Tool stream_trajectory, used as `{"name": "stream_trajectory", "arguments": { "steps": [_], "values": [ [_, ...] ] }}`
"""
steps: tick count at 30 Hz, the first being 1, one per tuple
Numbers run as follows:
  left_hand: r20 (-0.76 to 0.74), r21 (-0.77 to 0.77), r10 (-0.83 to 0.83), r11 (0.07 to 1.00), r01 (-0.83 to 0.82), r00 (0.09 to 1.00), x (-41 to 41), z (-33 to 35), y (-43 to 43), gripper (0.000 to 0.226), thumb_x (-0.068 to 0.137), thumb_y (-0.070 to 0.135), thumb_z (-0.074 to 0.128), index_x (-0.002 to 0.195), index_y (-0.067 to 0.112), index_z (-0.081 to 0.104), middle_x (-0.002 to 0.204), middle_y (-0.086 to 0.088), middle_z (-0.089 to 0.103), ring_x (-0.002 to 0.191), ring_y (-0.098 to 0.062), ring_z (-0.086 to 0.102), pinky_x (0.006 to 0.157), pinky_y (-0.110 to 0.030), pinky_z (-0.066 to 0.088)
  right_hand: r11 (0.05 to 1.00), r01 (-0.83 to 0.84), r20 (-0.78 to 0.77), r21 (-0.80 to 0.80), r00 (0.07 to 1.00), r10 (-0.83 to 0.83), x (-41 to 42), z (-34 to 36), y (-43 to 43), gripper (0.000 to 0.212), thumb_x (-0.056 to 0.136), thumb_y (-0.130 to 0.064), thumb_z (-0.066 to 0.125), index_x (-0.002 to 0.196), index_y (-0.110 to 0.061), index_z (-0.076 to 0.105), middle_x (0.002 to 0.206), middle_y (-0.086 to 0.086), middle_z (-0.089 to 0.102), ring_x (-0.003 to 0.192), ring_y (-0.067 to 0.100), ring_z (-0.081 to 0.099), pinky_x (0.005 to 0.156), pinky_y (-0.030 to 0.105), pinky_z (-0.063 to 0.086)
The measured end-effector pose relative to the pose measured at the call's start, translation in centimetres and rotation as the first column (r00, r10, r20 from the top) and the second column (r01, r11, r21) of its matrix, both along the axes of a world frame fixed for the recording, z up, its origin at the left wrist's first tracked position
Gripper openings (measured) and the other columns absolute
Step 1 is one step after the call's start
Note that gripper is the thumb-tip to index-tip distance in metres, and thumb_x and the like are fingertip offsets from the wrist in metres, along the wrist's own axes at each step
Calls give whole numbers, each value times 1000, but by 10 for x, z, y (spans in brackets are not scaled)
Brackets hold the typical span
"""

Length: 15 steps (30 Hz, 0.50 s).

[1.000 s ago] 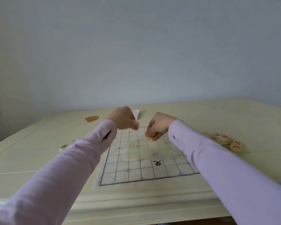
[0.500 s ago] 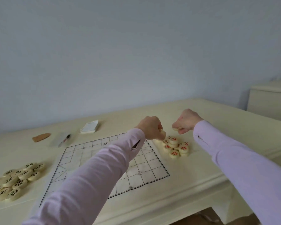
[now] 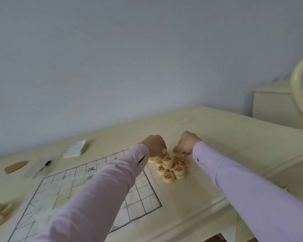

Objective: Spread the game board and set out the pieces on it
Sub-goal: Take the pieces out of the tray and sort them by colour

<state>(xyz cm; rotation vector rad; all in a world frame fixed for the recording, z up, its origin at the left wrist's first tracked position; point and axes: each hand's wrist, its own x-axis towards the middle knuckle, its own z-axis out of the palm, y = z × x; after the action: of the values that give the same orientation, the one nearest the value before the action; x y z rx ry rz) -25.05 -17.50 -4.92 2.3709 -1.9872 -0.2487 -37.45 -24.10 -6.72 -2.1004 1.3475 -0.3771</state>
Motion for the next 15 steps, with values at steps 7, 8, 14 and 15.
{"name": "stream_trajectory", "arguments": {
  "steps": [7,8,14,15],
  "values": [
    [21,-24,39,999,-39,999,11,1,-5,52,80,22,72,130,18,56,123,-1,62,114,-21,56,95,-33,46,1000,23,-17,-9,1000,-23,1,-7,-11,32,80,-27,67,106,-7,65,98,9,68,89,26,65,83,33,55],
    [26,-9,52,999,-51,998,12,-1,-5,53,79,21,73,130,18,56,123,0,62,114,-21,56,94,-33,47,1000,28,-24,-11,999,-28,1,-8,-11,32,81,-29,66,105,-8,65,98,8,68,90,26,66,83,34,55],
    [-33,-8,53,999,-53,998,16,-1,1,51,80,18,72,128,20,56,120,1,62,112,-19,55,95,-35,47,992,113,-35,-61,993,-115,0,-6,-6,21,87,-31,57,80,-11,56,83,6,61,76,27,59,66,25,45],
    [-39,-13,49,999,-50,998,17,1,4,51,80,18,71,129,20,56,120,1,61,112,-19,55,93,-34,48,989,129,-26,-70,991,-131,1,-4,-4,22,87,-30,56,75,-11,53,80,5,59,76,27,57,64,25,42]
  ]
}}
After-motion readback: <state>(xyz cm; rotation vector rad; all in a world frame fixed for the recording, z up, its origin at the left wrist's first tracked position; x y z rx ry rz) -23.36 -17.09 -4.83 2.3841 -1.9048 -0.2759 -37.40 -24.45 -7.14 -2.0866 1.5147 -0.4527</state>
